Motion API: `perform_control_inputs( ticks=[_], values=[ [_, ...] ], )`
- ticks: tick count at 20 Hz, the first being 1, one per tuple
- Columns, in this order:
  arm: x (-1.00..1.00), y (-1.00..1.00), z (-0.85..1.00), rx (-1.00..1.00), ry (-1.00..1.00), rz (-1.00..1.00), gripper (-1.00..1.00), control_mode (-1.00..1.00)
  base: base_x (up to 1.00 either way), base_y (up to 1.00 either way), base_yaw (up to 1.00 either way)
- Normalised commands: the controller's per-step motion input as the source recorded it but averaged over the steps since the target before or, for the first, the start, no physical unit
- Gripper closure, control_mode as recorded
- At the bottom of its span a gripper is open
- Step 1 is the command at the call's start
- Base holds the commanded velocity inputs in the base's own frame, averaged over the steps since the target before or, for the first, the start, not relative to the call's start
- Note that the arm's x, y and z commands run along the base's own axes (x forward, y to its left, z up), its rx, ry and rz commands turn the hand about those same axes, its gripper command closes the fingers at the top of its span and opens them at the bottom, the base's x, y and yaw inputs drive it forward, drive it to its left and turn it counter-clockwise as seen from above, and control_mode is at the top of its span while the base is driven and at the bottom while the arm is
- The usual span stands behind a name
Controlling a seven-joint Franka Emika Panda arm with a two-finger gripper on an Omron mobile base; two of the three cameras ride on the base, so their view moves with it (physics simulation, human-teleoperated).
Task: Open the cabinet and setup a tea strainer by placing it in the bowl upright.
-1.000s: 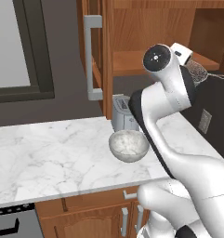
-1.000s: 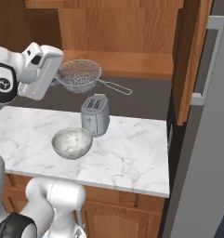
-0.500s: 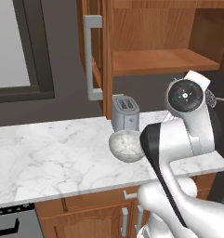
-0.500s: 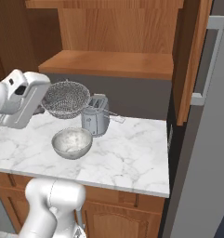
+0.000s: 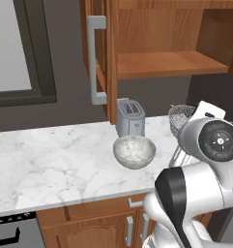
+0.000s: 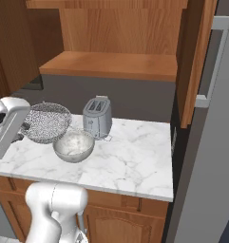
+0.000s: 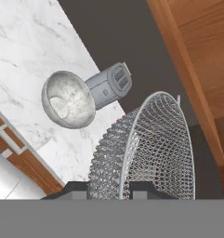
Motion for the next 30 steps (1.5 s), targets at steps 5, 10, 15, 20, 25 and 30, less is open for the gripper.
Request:
perform_control_inputs(
  ticks=[5, 10, 15, 20, 25, 30],
  values=[
    [0.00, 0.73, -0.12, 0.00, 0.06, 0.00, 1.00, -1.00, 0.00, 0.00, 0.00],
    [0.00, 0.49, -0.21, 0.00, 0.01, 0.00, 1.00, -1.00, 0.00, 0.00, 0.00],
    [0.00, 0.12, -0.52, 0.00, 0.00, 0.00, 1.00, -1.00, 0.00, 0.00, 0.00],
    [0.00, -0.04, -0.39, 0.00, 0.00, -0.01, 1.00, -1.00, 0.00, 0.00, 0.00],
    [0.10, -0.08, -0.15, -0.02, 0.00, -0.07, 1.00, -1.00, 0.00, 0.00, 0.00],
    [0.41, 0.00, -0.11, 0.00, 0.00, -0.15, 1.00, -1.00, 0.00, 0.00, 0.00]
  ],
)
